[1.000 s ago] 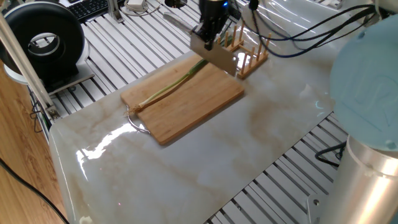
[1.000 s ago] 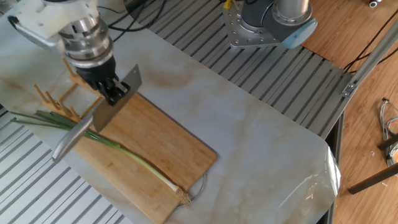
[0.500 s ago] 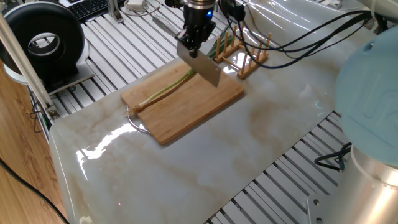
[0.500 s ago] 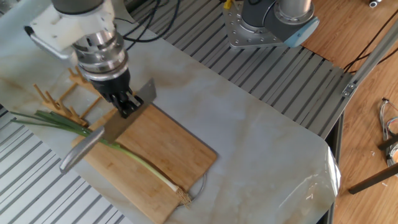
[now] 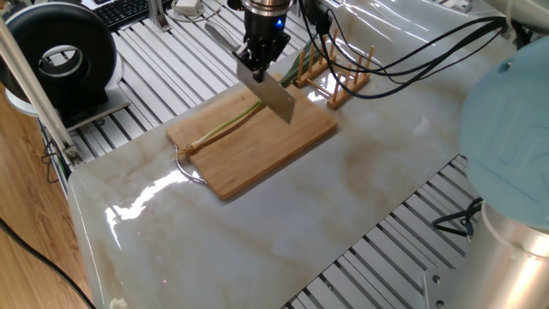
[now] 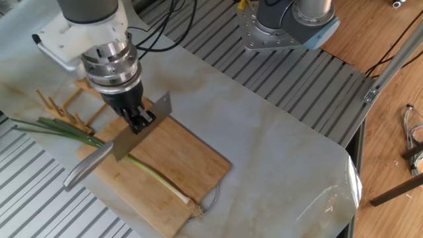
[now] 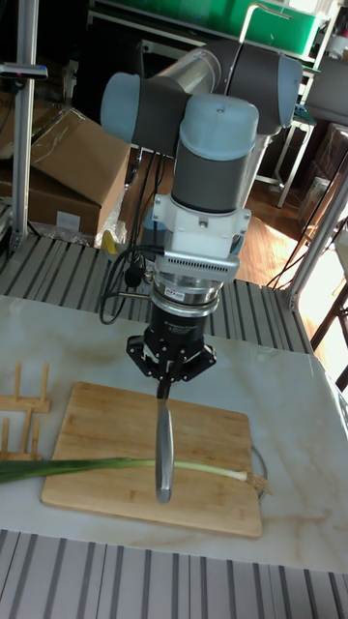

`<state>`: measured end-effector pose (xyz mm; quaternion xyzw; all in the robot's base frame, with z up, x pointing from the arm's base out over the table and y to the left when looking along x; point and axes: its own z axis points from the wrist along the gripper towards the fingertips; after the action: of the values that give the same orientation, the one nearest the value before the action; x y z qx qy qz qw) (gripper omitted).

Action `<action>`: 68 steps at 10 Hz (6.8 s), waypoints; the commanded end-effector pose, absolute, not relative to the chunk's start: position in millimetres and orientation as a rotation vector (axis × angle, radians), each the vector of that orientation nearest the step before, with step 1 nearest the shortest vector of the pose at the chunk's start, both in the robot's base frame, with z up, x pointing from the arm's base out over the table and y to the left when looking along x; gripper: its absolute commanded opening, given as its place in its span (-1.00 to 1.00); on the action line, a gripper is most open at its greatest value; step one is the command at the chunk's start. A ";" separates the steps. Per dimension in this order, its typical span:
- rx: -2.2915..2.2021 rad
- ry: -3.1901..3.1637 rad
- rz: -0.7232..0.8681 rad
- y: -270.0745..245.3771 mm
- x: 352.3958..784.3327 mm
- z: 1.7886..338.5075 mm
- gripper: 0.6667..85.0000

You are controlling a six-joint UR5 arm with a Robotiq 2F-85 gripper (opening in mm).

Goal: Chop the green garlic

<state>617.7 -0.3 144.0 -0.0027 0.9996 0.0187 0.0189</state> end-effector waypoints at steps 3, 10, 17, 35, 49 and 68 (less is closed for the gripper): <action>-0.293 3.132 -0.018 -15.5 609.9 143.5 -0.98; -0.115 3.153 0.073 41.7 618.2 148.7 -0.98; 0.148 3.141 0.182 120.9 635.4 145.1 -0.98; 0.196 3.079 0.128 171.1 662.2 126.0 -0.98; 0.199 3.078 0.071 173.4 669.2 101.0 -0.98; 0.237 3.070 0.103 175.6 667.8 86.6 -0.98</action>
<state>667.5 170.8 87.4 0.0719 0.9966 0.0265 0.0305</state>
